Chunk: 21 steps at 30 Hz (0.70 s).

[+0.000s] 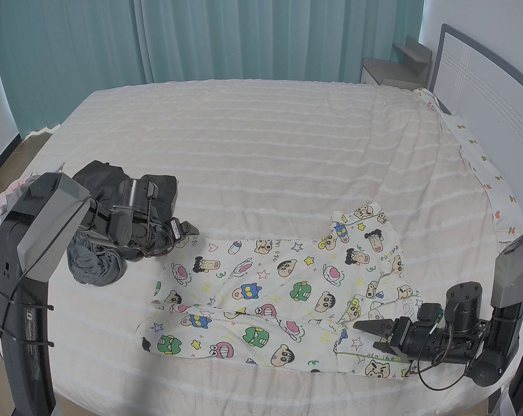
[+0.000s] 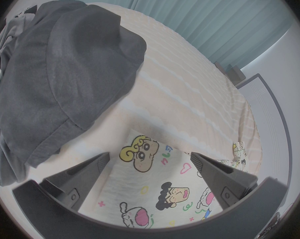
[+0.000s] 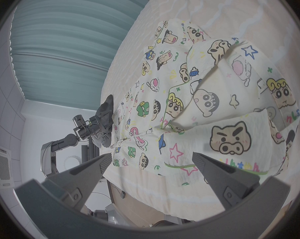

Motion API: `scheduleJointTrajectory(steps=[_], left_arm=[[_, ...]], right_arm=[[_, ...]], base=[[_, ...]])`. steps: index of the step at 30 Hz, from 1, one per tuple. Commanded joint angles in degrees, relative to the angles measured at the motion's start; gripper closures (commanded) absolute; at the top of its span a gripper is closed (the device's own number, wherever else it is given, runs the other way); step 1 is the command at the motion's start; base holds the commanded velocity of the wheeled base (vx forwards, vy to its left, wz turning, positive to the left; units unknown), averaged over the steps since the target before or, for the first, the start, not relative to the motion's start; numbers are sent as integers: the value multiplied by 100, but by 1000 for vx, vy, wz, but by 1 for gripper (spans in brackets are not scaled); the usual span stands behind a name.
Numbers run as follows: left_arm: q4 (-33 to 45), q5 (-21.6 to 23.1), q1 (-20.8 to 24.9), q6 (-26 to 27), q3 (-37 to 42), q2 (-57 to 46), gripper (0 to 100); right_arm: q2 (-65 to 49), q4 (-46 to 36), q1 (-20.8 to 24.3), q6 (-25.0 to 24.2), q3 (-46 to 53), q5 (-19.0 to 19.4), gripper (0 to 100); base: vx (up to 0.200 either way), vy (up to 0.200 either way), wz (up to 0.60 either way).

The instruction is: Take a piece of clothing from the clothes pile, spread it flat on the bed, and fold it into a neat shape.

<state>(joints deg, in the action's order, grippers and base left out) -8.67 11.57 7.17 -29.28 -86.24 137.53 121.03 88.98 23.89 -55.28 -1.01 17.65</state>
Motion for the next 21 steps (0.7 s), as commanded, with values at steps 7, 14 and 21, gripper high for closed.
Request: scheduleJointTrajectory(steps=[7, 14, 21], left_arm=[[-3, 30, 136, -385, -394, 327, 0], [5, 21, 136, -438, -403, 327, 100], [14, -49, 48, -420, -324, 212, 100]], right_arm=[[0, 93, -8, 0, 40, 1, 0], [-88, 102, -87, 88, 13, -7, 0], [-150, 32, -851, 747, -927, -201, 0]], base=[[0, 0, 0], [0, 0, 0], [0, 0, 0]])
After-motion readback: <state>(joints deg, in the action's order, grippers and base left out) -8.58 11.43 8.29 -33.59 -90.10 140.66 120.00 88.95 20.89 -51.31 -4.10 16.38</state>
